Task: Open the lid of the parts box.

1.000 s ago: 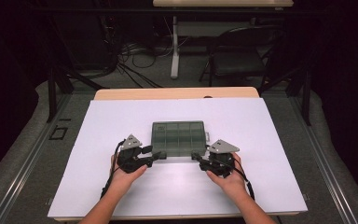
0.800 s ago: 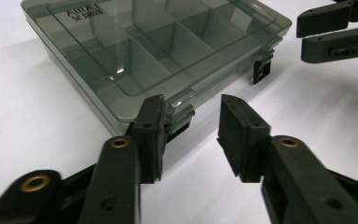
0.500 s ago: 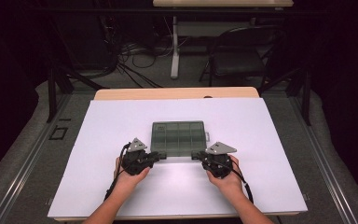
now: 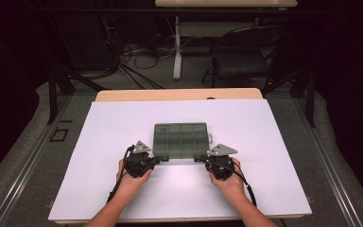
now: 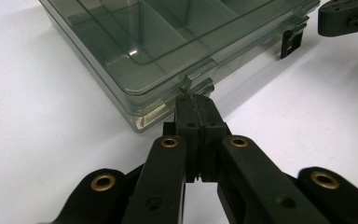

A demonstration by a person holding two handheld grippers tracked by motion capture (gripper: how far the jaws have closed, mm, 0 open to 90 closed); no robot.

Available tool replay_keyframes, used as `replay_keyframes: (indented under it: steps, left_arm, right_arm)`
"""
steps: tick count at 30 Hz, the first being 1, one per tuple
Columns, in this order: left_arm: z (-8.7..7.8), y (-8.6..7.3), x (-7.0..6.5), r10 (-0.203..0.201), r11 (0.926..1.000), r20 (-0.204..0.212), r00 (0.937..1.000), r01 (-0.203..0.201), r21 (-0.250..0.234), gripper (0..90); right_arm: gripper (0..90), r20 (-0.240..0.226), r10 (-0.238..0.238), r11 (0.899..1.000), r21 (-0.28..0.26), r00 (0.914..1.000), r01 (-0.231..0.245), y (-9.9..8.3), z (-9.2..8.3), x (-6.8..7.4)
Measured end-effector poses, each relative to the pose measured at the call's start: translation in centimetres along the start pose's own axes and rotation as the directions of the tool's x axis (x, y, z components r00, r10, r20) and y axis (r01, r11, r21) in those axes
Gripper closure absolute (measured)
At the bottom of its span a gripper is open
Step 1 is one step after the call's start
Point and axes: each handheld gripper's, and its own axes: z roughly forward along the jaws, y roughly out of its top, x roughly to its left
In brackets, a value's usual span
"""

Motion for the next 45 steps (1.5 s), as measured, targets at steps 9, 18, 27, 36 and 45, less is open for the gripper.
replay_keyframes:
  steps: [9, 18, 27, 36, 45]
  left_arm:
    - [0.3, 0.1, 0.2, -0.006, 1.0, -0.006, 1.0, 0.006, -0.006, 90.0]
    - [0.6, 0.1, 0.2, -0.012, 0.9999, -0.009, 0.9999, 0.012, -0.007, 90.0]
    - [0.5, 0.1, 0.2, -0.018, 0.9997, -0.008, 0.9998, 0.018, -0.017, 90.0]
    - [0.0, 0.4, 0.1, -0.029, 0.997, -0.005, 0.9996, 0.029, -0.072, 90.0]
    - [-0.4, 0.7, 0.2, -0.057, 0.9925, -0.029, 0.998, 0.053, -0.111, 90.0]
  right_arm:
    - [90.0, 0.001, 0.002, 1.0, -0.003, 1.0, -0.002, -0.1, 0.5, 0.0]
    - [90.0, 0.001, 0.013, 1.0, -0.001, 0.9999, -0.013, -0.1, 0.5, 0.0]
    - [90.0, 0.004, 0.014, 1.0, -0.026, 0.9999, -0.014, -0.1, 0.5, 0.0]
    - [90.0, 0.007, 0.021, 0.997, -0.077, 0.9998, -0.02, 0.4, -0.1, -0.1]
    - [90.0, 0.029, 0.05, 0.994, -0.094, 0.9983, -0.047, 0.8, -0.6, -1.2]
